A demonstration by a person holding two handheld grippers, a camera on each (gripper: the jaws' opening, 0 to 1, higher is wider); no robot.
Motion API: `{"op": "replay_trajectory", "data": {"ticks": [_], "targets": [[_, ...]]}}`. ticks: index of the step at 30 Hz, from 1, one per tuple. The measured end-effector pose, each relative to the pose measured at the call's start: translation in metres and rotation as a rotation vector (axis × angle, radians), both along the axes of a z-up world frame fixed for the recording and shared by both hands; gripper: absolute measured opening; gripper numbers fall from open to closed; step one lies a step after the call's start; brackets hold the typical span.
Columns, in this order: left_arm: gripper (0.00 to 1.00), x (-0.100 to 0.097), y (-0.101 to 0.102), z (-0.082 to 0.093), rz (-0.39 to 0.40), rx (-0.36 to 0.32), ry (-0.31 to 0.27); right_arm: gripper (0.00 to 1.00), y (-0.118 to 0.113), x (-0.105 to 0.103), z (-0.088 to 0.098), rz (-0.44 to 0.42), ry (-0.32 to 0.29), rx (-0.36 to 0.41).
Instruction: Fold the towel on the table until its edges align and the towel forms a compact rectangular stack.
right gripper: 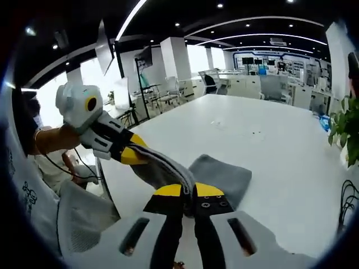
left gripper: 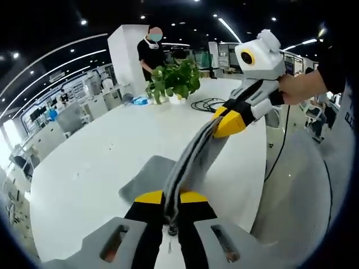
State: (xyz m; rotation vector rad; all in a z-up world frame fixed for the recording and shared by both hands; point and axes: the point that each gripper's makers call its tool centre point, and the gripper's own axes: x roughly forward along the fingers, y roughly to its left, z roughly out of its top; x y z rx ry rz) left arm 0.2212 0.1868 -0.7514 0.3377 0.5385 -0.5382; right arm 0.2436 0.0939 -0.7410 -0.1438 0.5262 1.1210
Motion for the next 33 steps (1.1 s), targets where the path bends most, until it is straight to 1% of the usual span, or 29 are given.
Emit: {"op": "replay_trajectory", "data": {"ticks": [2,5,14,20,23,29,30,33], "targets": [[0.08,0.005,0.002,0.003,0.016,-0.021,-0.003,0.04,0.001,0.004,0.002,0.000,-0.003,0.004],[0.08,0.014,0.005,0.005,0.037,-0.061,-0.002,0.04,0.002,0.012,0.003,-0.008,0.015,0.011],[0.07,0.043,0.014,0.002,0.088,-0.116,0.000,0.04,0.011,0.042,-0.002,-0.049,0.033,0.030],[0.07,0.062,0.017,0.001,0.086,-0.124,0.006,0.04,0.015,0.065,-0.011,-0.074,0.047,0.029],[0.07,0.072,0.019,-0.003,0.084,-0.129,0.017,0.04,0.018,0.076,-0.017,-0.086,0.063,0.033],[0.08,0.090,0.025,-0.015,0.056,-0.127,0.059,0.04,0.024,0.096,-0.030,-0.106,0.094,0.032],[0.08,0.091,0.025,-0.017,0.042,-0.127,0.077,0.04,0.025,0.099,-0.033,-0.108,0.099,0.028],[0.08,0.099,0.029,-0.023,0.029,-0.135,0.101,0.04,0.027,0.107,-0.042,-0.112,0.109,0.017]]}}
